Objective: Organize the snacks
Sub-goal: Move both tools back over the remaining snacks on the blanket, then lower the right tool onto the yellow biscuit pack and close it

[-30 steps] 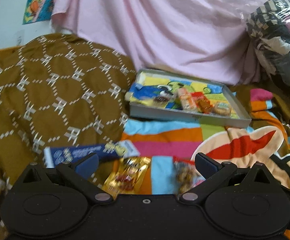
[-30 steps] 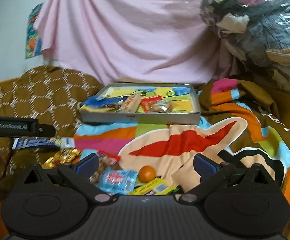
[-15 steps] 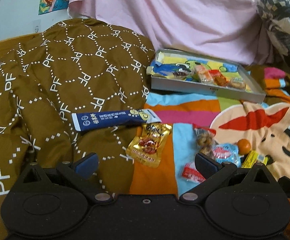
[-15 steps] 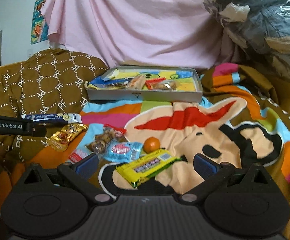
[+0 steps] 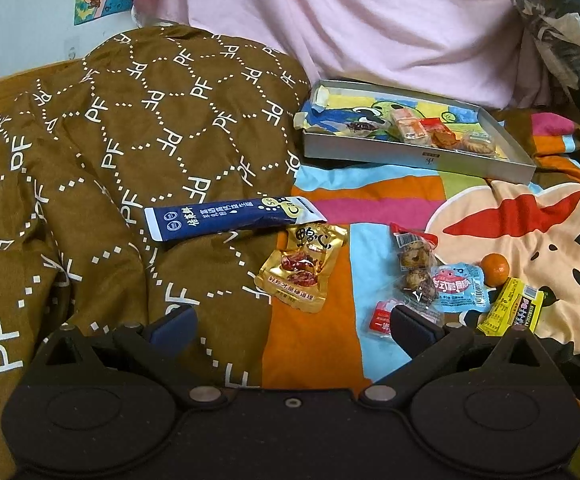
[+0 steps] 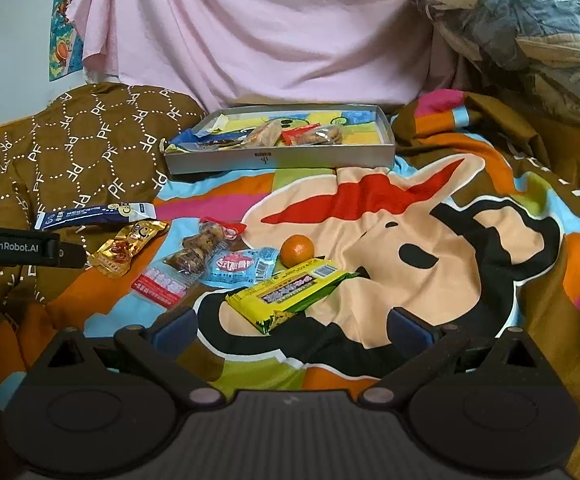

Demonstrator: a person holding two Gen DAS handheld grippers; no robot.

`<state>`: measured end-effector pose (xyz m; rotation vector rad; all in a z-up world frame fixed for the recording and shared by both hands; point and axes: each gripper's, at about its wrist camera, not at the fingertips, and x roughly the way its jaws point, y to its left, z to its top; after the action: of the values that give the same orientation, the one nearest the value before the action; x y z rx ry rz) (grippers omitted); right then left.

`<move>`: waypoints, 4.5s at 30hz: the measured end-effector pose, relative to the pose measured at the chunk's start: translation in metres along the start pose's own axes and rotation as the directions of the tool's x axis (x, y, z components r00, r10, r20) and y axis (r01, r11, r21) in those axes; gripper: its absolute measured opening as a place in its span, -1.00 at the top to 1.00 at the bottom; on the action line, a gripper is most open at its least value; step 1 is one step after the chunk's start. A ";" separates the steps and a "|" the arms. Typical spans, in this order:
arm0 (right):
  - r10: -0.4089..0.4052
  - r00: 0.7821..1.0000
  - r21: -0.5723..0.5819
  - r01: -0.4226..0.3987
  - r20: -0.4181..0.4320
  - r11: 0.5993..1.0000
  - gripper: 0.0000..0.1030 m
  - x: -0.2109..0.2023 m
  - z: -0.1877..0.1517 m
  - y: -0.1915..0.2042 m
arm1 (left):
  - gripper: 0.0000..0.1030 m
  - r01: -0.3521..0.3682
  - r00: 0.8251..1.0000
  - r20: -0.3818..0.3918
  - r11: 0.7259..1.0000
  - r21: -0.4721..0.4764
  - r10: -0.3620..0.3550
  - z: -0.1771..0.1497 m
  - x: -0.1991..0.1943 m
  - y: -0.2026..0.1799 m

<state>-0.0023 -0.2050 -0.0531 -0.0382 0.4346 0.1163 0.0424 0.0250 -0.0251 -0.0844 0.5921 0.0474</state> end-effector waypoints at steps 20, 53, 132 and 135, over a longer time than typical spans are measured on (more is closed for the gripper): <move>-0.003 0.987 -0.018 0.000 -0.160 1.000 -1.00 0.037 0.026 0.001 | -0.99 0.065 0.997 -0.041 0.998 0.027 -0.063 0.023 0.026 -0.011; -0.100 0.963 0.085 0.125 -0.251 0.989 -1.00 0.102 0.039 -0.002 | -0.98 0.283 0.950 -0.134 0.959 -0.020 -0.283 0.039 0.108 -0.026; -0.187 0.971 -0.095 0.175 -0.147 0.980 -0.01 0.089 0.009 -0.010 | -0.98 0.319 0.941 -0.192 0.923 0.214 -0.280 0.021 0.133 -0.093; -0.190 0.969 -0.081 0.180 -0.157 0.980 -0.03 0.091 0.010 -0.012 | -0.98 0.312 0.943 -0.192 0.923 0.227 -0.271 0.020 0.134 -0.096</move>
<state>0.0855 -0.2063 -0.0827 -0.1544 0.5893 -0.0571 0.1713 -0.0655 -0.0767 0.0754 0.7335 -0.3295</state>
